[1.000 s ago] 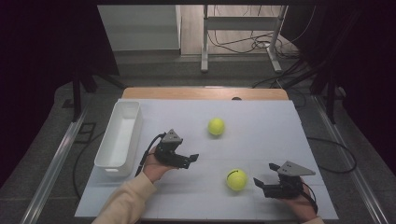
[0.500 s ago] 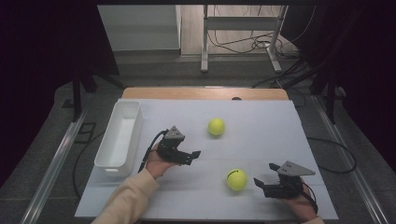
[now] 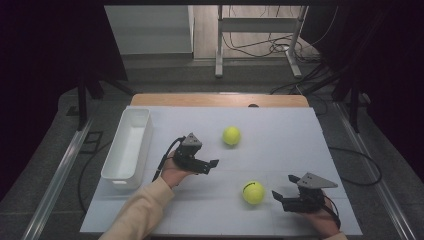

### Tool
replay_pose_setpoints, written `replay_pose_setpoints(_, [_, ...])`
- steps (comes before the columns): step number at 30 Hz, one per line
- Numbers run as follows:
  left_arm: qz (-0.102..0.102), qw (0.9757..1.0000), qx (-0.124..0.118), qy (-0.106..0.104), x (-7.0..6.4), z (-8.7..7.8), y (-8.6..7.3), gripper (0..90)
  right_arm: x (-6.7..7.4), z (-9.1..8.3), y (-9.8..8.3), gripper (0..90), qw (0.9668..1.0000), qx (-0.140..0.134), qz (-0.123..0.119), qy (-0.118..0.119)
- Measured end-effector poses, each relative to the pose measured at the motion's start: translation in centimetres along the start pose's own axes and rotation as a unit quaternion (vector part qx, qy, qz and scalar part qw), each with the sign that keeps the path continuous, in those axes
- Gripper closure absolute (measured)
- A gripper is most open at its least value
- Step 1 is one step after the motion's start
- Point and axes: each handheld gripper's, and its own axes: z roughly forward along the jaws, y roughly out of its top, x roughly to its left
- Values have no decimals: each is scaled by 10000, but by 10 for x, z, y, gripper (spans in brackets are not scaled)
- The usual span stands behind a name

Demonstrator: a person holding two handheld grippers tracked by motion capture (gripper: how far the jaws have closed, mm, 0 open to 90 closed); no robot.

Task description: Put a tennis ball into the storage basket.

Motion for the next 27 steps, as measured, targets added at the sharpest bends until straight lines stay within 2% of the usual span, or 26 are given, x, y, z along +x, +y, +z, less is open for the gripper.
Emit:
replay_pose_setpoints(13, [46,10000,33,8,5,17,16,82,0,0,0,152,10000,-14,11,-5])
replay_pose_setpoints(27, [-21,9999,128,25,11,33,28,82,-1,0,0,152,10000,-13,5,-2])
